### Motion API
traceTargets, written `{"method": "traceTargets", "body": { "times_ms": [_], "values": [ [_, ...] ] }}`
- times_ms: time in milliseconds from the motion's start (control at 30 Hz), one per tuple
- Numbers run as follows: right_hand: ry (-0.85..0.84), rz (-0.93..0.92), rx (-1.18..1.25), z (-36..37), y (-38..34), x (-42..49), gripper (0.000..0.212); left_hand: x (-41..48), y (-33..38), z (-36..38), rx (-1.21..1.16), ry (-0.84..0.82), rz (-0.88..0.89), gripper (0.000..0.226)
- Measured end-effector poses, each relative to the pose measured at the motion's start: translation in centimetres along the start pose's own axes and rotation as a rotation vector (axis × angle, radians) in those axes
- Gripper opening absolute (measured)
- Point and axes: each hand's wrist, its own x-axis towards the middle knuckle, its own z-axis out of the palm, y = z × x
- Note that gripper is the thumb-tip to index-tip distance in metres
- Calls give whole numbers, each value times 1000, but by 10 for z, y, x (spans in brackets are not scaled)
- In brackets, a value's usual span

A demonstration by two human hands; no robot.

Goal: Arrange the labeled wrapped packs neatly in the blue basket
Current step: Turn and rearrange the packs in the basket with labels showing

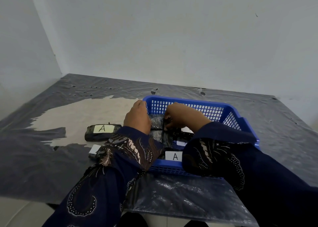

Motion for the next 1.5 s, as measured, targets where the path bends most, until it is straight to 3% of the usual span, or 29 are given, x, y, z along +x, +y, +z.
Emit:
{"method": "traceTargets", "body": {
  "times_ms": [200,333,433,533,700,800,933,1033,1200,1300,1500],
  "values": [
    [17,-42,113,-12,4,-16,36,-1,-3,3,71,-33,0,38],
    [191,-55,206,-18,17,-32,37,-3,-3,3,235,48,177,51],
    [301,-54,614,-20,31,-45,48,-7,3,-4,176,73,333,52],
    [208,-56,1073,-21,35,-66,48,-14,9,-11,104,84,387,55],
    [171,-113,1315,-18,33,-84,50,-30,24,-23,88,81,380,45],
    [251,-115,1292,-16,30,-88,53,-32,28,-31,0,66,421,38],
    [423,-111,1216,-9,27,-96,34,-29,31,-45,-108,-100,363,42],
    [444,-105,1266,-5,23,-106,33,-25,39,-56,-314,-236,303,32],
    [458,-40,1292,-2,10,-131,40,-11,44,-67,-439,-422,227,25],
    [539,68,955,11,3,-157,53,3,41,-63,-451,-351,153,25],
    [527,206,482,56,-9,-200,44,35,42,-39,-26,-381,190,17]
  ]
}}
